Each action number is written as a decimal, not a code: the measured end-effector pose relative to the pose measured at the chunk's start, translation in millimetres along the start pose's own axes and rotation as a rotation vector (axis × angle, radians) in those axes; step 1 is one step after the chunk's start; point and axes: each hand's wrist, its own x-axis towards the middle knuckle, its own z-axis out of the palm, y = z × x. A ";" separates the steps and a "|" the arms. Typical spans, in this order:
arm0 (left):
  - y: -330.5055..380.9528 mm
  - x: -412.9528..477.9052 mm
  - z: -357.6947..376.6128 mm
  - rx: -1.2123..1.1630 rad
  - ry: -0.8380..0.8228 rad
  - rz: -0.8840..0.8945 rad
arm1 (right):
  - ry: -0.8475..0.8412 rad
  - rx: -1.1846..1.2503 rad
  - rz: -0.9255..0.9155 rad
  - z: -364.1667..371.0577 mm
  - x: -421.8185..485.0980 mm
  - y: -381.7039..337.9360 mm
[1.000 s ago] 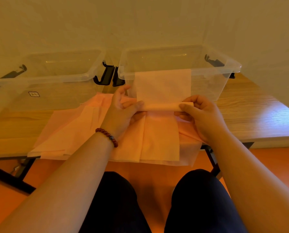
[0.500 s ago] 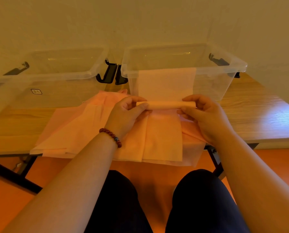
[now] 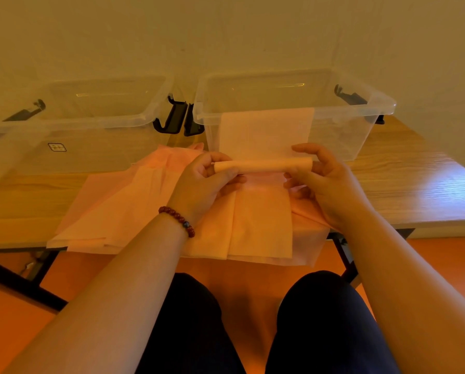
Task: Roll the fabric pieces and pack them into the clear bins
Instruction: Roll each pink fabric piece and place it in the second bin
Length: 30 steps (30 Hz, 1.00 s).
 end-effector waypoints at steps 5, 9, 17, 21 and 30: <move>1.7 -1.3 -0.1 -0.015 -0.032 0.012 | 0.010 -0.007 -0.002 0.3 -4.2 -3.4; 1.9 -3.4 1.0 0.048 -0.043 0.038 | 0.097 -0.036 -0.009 2.2 -4.9 -2.6; 3.3 -4.0 3.4 0.133 -0.012 0.026 | 0.052 -0.016 -0.024 0.6 -6.2 -3.9; 5.5 -5.3 2.3 0.086 -0.061 0.031 | 0.109 0.050 -0.006 2.3 -7.7 -6.6; 5.3 -4.8 3.7 0.152 -0.055 0.017 | 0.116 0.126 0.036 0.9 -7.7 -7.0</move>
